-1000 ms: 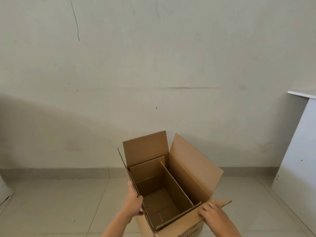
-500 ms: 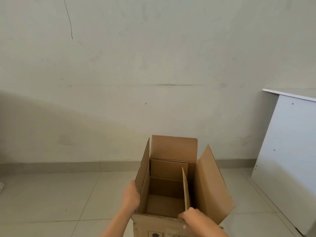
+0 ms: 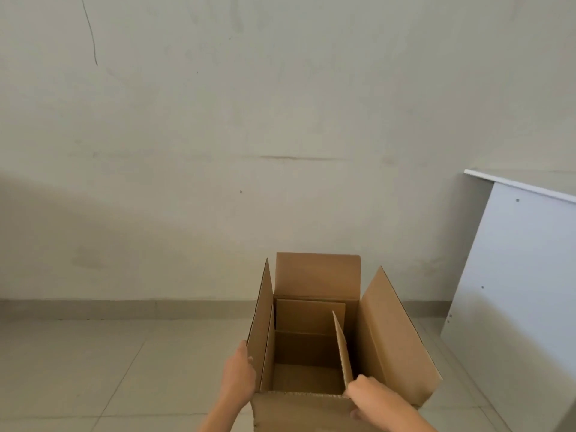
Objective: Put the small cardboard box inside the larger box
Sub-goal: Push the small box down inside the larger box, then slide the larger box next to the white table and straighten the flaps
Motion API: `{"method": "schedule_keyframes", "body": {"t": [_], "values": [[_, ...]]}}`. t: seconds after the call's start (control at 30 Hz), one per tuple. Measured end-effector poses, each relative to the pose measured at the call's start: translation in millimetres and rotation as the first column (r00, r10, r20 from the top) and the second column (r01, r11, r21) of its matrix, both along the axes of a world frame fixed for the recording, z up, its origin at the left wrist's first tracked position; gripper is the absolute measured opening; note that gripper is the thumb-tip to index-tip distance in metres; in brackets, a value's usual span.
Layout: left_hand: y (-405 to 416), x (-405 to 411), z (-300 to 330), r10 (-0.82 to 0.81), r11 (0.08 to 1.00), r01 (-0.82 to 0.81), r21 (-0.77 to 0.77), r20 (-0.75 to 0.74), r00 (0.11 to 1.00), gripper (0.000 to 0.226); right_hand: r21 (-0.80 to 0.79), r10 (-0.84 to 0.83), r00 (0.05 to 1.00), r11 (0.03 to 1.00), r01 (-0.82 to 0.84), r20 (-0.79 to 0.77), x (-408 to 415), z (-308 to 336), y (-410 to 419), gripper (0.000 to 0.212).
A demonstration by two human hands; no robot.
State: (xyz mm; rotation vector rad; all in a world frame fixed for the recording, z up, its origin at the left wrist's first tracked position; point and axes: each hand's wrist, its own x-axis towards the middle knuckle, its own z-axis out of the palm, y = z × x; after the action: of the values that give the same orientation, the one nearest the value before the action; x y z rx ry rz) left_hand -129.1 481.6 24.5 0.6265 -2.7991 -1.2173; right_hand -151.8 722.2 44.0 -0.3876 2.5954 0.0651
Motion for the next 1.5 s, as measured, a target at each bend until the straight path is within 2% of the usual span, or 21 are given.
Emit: {"method": "schedule_keyframes", "body": {"t": [0.13,0.23,0.3,0.37,0.43,0.5,0.57,0.63,0.7,0.77,0.83,0.87,0.9,0.93,1.0,1.03,1.13,1.27,1.5], "values": [[37,-20,-4,0.033,0.997,-0.033,0.075,-0.005,0.999,0.041,0.016,-0.064,0.998,0.998,0.064,0.017,-18,17,40,0.033],[68,-28,-2,0.047,0.993,-0.046,0.105,-0.01,0.999,0.037,0.035,0.023,1.0,0.999,-0.022,-0.013,-17,24,72,0.019],[83,-32,4,0.02,0.997,-0.019,0.079,-0.014,1.0,0.035,-0.024,0.044,0.995,0.999,-0.047,-0.095,-15,22,88,0.014],[90,-36,8,0.002,0.999,-0.001,0.038,-0.017,1.0,0.031,-0.149,0.032,0.984,0.987,-0.059,-0.178,-15,19,98,0.004],[90,-38,12,-0.004,1.0,0.004,0.01,-0.026,1.0,0.027,-0.205,0.04,0.963,0.974,-0.098,-0.268,-20,18,106,0.024],[91,-38,12,0.0,1.0,0.0,-0.009,-0.028,1.0,0.026,-0.148,0.096,0.912,0.975,-0.168,-0.399,-25,14,117,0.045],[94,-38,13,-0.019,0.999,0.018,-0.035,-0.024,1.0,0.025,-0.149,0.077,0.843,0.972,-0.183,-0.533,-28,11,128,0.061],[100,-38,15,-0.028,0.998,0.026,-0.066,-0.024,0.999,0.024,-0.146,0.005,0.757,0.98,-0.132,-0.653,-32,7,142,0.063],[104,-39,16,-0.032,0.997,0.03,-0.068,-0.026,0.999,0.02,-0.181,-0.133,0.655,0.984,-0.005,-0.744,-35,5,155,0.058],[107,-39,17,-0.022,0.997,0.021,-0.073,-0.011,1.0,0.016,-0.353,-0.379,0.617,0.92,0.17,-0.69,-36,5,163,0.072],[107,-36,21,-0.013,0.998,0.014,-0.063,0.005,1.0,0.015,-0.591,-0.63,0.623,0.744,0.312,-0.464,-36,7,165,0.081],[106,-34,22,-0.008,0.999,0.008,-0.04,0.006,1.0,0.014,-0.667,-0.71,0.617,0.645,0.373,-0.341,-36,8,165,0.079],[105,-33,24,-0.003,1.0,0.003,-0.016,0.01,1.0,0.013,-0.693,-0.746,0.614,0.586,0.42,-0.259,-37,9,166,0.072],[103,-31,26,-0.002,1.0,0.002,0.004,0.018,1.0,0.014,-0.691,-0.758,0.613,0.567,0.449,-0.223,-38,13,166,0.061],[97,-30,28,-0.021,0.999,0.019,0.035,0.039,0.999,0.017,-0.653,-0.766,0.609,0.571,0.497,-0.206,-43,19,167,0.039],[94,-30,29,-0.036,0.998,0.034,0.046,0.047,0.998,0.018,-0.635,-0.773,0.603,0.57,0.521,-0.199,-46,20,166,0.036],[88,-34,28,-0.073,0.997,0.071,0.036,0.055,0.996,0.029,-0.596,-0.801,0.573,0.549,0.586,-0.175,-57,16,158,0.03],[94,-39,31,-0.129,0.992,0.129,0.007,0.001,0.992,0.033,-0.598,-0.809,0.529,0.562,0.571,-0.255,-67,7,149,0.024],[118,-50,25,-0.142,0.986,0.146,0.083,-0.057,0.988,0.04,-0.624,-0.812,0.473,0.572,0.532,-0.342,-78,12,180,0.022]]}}
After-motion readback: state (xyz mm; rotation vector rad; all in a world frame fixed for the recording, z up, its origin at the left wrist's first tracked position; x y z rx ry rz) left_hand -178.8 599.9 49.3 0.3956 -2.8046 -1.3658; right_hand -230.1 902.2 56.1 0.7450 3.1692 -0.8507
